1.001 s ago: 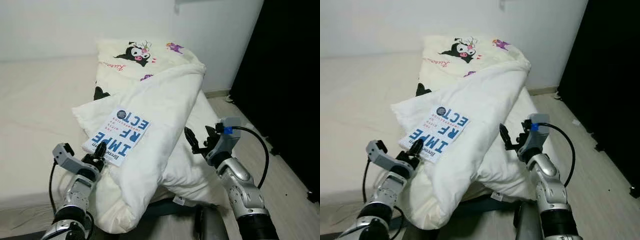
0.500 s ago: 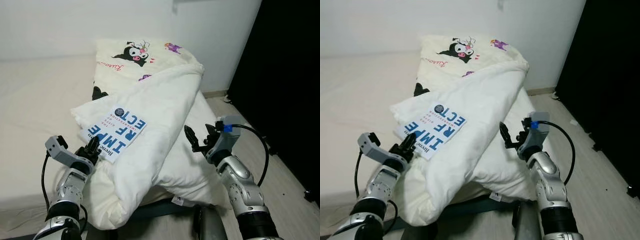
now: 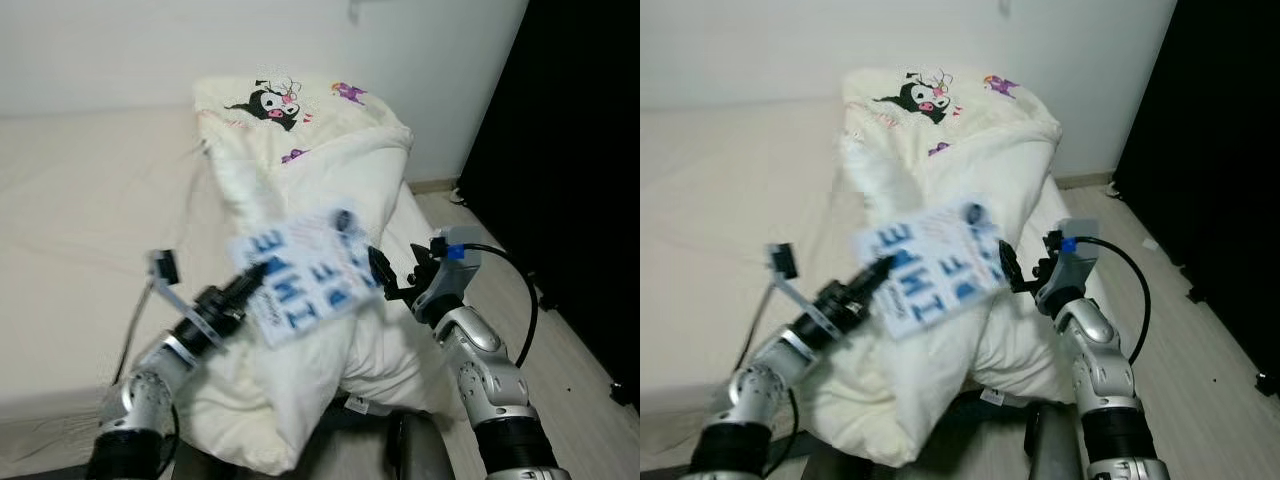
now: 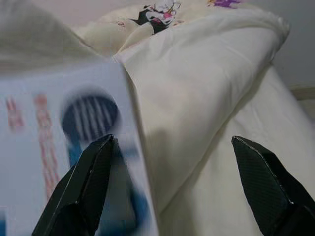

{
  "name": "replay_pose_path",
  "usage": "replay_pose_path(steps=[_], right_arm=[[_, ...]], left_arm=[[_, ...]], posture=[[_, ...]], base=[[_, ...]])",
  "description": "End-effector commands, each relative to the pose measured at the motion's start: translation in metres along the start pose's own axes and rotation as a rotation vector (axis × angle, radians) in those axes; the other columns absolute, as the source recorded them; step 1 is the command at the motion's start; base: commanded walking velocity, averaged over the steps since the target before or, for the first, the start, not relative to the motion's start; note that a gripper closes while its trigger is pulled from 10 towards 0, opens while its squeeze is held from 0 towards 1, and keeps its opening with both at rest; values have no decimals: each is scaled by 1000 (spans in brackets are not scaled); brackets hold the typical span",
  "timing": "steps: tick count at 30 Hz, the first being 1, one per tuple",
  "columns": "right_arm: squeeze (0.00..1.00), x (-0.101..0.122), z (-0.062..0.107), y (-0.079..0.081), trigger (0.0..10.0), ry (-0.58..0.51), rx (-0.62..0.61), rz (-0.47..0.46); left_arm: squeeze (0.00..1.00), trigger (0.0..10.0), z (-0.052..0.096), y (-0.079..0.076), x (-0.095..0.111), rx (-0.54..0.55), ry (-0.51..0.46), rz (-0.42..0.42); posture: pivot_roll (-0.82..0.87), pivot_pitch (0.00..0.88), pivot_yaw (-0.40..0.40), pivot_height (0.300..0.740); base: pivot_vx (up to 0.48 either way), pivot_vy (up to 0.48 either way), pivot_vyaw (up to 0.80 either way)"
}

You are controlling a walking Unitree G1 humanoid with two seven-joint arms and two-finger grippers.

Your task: Clean up the room

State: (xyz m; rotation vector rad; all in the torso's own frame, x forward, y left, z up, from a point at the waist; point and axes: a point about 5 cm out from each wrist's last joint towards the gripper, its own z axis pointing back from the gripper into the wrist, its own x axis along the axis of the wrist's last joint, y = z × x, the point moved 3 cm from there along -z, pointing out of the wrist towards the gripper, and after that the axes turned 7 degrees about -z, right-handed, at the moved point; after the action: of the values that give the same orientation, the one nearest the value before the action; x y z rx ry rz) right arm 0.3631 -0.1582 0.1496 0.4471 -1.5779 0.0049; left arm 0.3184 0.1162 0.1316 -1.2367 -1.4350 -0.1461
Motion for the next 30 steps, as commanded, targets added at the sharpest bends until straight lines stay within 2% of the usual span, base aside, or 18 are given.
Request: replay_pose_path(steps=[1,5,9,10,12,14,15,16,17,18,19,20,23,24,28,30], right_arm=[[0,3,-1,-3,10000,-12,-7,-30],[0,10,-1,-4,10000,-40,-1,-56],[0,10,3,0,10000,-40,67,-93],[0,9,5,3,10000,-37,112,-129],[0,13,17,14,10000,-53,267,-267],[0,14,20,16,10000,-60,306,-299],[0,14,20,16,10000,-60,306,-299],[0,18,33,13,10000,-79,386,-408],[0,21,44,8,10000,-94,437,-476],[0,21,44,8,10000,-94,437,-476],[0,22,51,4,10000,-97,462,-519],[0,20,56,-5,10000,-95,439,-534],[0,17,57,-11,10000,-87,398,-525],[0,14,56,-18,10000,-78,348,-508],[0,10,53,-28,10000,-77,268,-487],[0,10,53,-28,10000,-77,268,-487]], left_arm=[[0,0,-6,-16,-6,-107,7,23],[0,0,-5,-11,-9,-74,1,42],[0,0,-4,-14,-9,-76,2,52],[0,0,-3,-17,-9,-79,7,55],[0,0,-1,-20,-9,-84,13,59],[0,0,-1,-21,-9,-87,16,61],[0,0,-1,-21,-9,-87,16,61],[0,0,-1,-22,-10,-92,19,63],[0,0,-1,-23,-10,-99,20,66],[0,0,-1,-23,-10,-99,20,66],[0,0,-1,-25,-10,-104,22,67],[0,0,-1,-26,-10,-109,22,70],[0,0,-1,-26,-10,-112,22,71],[0,0,-1,-27,-10,-116,25,73],[0,0,0,-28,-10,-121,29,77],[0,0,0,-28,-10,-121,29,77]], posture=[[-22,91,-13,417],[-22,92,-11,417],[-22,96,-10,417],[-22,96,-10,417],[-22,99,-8,417],[-22,99,-8,417],[-22,99,-8,417],[-24,103,-8,417],[-25,107,-9,417],[-25,107,-9,417],[-25,113,-8,417],[-26,114,-6,417],[-26,117,-4,417],[-27,121,-1,417],[-25,129,3,417],[-25,129,3,417]], base=[[0,0,0],[0,0,0],[0,0,0],[0,0,0],[0,0,0],[0,0,0],[0,0,0],[0,0,0],[0,0,0],[0,0,0],[0,0,0],[0,0,0],[0,0,0],[0,0,0],[0,0,0],[0,0,0]])
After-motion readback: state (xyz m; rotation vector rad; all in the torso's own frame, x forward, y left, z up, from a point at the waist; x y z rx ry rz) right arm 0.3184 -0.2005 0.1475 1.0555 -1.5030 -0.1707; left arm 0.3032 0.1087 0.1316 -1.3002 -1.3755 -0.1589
